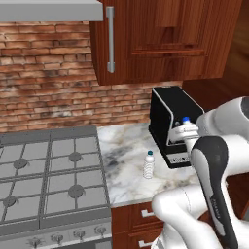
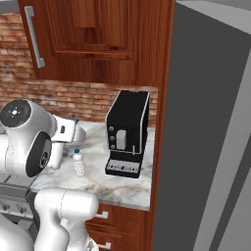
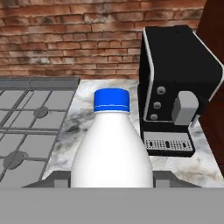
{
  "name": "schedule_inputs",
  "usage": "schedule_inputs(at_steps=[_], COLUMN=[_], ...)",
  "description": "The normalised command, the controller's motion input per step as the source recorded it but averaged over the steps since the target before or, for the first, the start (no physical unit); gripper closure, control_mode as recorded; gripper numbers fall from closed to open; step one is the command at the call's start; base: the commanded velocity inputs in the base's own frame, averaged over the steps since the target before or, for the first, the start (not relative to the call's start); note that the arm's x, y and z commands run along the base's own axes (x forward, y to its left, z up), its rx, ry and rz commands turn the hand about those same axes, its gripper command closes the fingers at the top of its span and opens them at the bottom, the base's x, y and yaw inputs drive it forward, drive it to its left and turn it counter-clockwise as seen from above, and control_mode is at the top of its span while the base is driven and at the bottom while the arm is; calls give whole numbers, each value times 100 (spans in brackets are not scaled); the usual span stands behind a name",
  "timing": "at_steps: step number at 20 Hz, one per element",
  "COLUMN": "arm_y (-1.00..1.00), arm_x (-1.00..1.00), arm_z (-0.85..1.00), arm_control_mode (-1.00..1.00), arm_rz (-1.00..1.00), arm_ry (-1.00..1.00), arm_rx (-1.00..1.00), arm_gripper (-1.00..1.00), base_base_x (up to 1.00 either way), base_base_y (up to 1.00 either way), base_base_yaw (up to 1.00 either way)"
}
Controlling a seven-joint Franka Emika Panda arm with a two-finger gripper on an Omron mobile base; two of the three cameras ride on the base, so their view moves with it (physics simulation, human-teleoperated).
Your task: Take the bottled waters from the counter and place them in the freezer to freeze. Close the freezer door after placing the bottles.
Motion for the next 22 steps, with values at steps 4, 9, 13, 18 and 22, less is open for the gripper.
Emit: schedule_inputs(at_steps=[4,9,13,18,22], arm_y=[-44,-15,0,0,0], arm_x=[0,1,0,0,-4], arm_z=[0,0,0,0,0], arm_control_mode=[-100,-100,-100,-100,-100], arm_rz=[-34,-2,0,0,0], arm_ry=[2,1,0,0,0], arm_rx=[0,0,0,0,0], arm_gripper=[100,100,100,100,100], base_base_x=[0,0,0,0,0], base_base_y=[0,0,0,0,0], base_base_yaw=[0,0,0,0,0])
